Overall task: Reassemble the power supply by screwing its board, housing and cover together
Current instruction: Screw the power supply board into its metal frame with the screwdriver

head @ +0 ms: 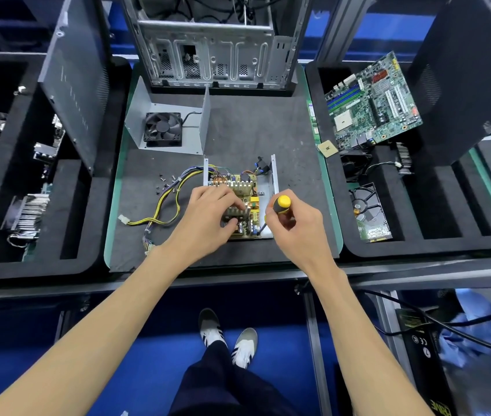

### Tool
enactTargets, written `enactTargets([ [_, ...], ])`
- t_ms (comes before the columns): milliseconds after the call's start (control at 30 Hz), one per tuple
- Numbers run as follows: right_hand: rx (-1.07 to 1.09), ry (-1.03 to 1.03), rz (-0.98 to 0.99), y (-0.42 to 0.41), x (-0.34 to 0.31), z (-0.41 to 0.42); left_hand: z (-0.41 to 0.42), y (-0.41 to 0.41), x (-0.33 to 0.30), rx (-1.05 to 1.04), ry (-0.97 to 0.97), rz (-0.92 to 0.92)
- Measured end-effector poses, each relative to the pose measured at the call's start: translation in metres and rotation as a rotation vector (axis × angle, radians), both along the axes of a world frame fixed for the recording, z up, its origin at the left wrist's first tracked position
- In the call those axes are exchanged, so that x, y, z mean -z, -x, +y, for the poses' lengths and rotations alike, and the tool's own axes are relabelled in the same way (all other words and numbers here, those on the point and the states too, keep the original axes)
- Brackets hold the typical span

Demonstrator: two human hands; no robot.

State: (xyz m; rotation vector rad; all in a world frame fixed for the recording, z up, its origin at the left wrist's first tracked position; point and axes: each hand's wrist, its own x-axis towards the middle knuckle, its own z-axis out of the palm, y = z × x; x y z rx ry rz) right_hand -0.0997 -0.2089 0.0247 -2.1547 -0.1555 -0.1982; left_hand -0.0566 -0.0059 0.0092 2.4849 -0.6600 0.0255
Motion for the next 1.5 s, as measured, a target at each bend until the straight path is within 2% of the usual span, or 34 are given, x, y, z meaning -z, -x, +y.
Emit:
enactTargets([
  [467,-0.011,0.028,-0.021,-0.010,0.006,0.000,-0.002,0.003,-0.013,-0.009,-0.003,0.011],
  [667,-0.006,0.060,-0.022,-0.017,0.009,0.002,-0.027,0.012,-0.060,-0.076,0.247,0.057],
  [800,-0.033,0.090,0.109,-0.020,0.008,0.004,-0.041,0.011,-0.078,0.009,0.086,0.041],
  [933,-0.086,0.012,0.125,-0.014,0.004,-0.002,-0.033,0.004,-0.082,0.092,0.090,0.065],
  [1067,-0.135,0.027,0.111,-0.011,0.005,-0.006,-0.028,0.003,-0.087,0.241,0.082,0.108],
  [1133,-0.130,0.033,0.098,-0.012,0.004,-0.002,-0.032,0.004,-0.089,0.227,0.066,0.093],
  [1267,-0.123,0.042,0.128,-0.013,0.003,0.001,-0.037,0.004,-0.091,0.036,0.027,0.052],
  [1433,-0.159,0.070,0.127,-0.014,0.002,-0.003,-0.035,0.005,-0.094,0.235,-0.020,0.119],
  [1500,-0.134,0.080,0.153,-0.015,0.003,-0.004,-0.038,0.006,-0.095,0.178,-0.029,0.123],
])
